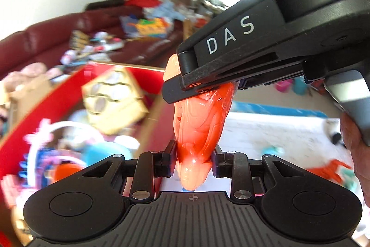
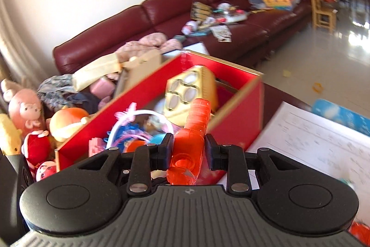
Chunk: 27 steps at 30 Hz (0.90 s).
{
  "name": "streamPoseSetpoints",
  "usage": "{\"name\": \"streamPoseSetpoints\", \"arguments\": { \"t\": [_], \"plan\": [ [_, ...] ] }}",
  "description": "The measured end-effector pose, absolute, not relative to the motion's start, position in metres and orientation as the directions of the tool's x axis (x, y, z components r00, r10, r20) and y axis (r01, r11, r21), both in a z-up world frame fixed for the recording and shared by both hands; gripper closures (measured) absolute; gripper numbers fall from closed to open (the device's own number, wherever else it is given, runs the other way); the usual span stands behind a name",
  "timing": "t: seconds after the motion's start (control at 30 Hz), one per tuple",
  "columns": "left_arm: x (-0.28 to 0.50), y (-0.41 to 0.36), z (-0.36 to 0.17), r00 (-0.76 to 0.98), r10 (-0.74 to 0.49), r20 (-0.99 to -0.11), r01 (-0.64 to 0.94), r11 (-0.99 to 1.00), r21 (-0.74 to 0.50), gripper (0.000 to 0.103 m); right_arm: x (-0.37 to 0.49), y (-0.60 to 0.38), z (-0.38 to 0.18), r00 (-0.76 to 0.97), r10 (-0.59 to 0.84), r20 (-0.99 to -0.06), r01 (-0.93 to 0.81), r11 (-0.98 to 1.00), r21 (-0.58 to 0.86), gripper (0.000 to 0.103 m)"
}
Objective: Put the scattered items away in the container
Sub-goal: 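Carry the orange toy gun with both grippers and drop it into the red box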
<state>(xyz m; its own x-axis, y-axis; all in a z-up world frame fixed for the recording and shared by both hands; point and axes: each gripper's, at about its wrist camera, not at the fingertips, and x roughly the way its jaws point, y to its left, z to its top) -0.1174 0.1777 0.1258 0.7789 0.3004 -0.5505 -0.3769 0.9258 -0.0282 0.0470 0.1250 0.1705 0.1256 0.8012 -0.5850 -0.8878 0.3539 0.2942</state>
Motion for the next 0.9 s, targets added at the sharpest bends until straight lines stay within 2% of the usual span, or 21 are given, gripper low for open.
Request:
{"name": "streamPoseSetpoints", "arguments": {
  "t": [0.3,0.57,0.63,0.67,0.7,0.73,0.77,0.8,0.9],
  "plan": [
    [-0.152,0.238,0.142,0.72,0.434,-0.541,-0.504,0.864,0.023,0.074,0.012,0.203,0.185,-0.007,0.819,-0.574,-0.926,0.211,0.313,0.07],
    [-0.172,0.258,0.129,0.665,0.468,-0.582,-0.551,0.834,0.04,0.074,-0.004,0.232,0.165,-0.077,0.79,-0.608,-0.925,0.171,0.339,0.07],
    [-0.176,0.26,0.127,0.649,0.479,-0.591,-0.567,0.822,0.044,0.075,-0.005,0.237,0.161,-0.085,0.784,-0.615,-0.922,0.172,0.347,0.063],
    [-0.179,0.261,0.127,0.643,0.488,-0.591,-0.579,0.815,0.043,0.063,-0.004,0.237,0.159,-0.088,0.782,-0.618,-0.92,0.175,0.352,0.054],
    [-0.184,0.265,0.126,0.637,0.489,-0.596,-0.589,0.807,0.034,0.043,-0.003,0.237,0.158,-0.089,0.78,-0.619,-0.917,0.179,0.357,0.029],
    [-0.186,0.268,0.125,0.634,0.494,-0.595,-0.6,0.8,0.024,0.032,-0.002,0.236,0.157,-0.078,0.785,-0.615,-0.915,0.188,0.356,0.014],
    [-0.19,0.27,0.126,0.636,0.501,-0.587,-0.61,0.792,0.015,0.013,-0.001,0.233,0.158,-0.059,0.793,-0.607,-0.915,0.2,0.35,0.012],
    [-0.193,0.269,0.126,0.639,0.508,-0.578,-0.617,0.787,0.011,0.006,0.0,0.231,0.158,-0.046,0.798,-0.601,-0.916,0.207,0.344,0.012],
    [-0.196,0.269,0.128,0.649,0.509,-0.565,-0.615,0.789,0.005,0.006,0.008,0.227,0.158,-0.037,0.797,-0.602,-0.907,0.226,0.355,0.01]
  ]
}}
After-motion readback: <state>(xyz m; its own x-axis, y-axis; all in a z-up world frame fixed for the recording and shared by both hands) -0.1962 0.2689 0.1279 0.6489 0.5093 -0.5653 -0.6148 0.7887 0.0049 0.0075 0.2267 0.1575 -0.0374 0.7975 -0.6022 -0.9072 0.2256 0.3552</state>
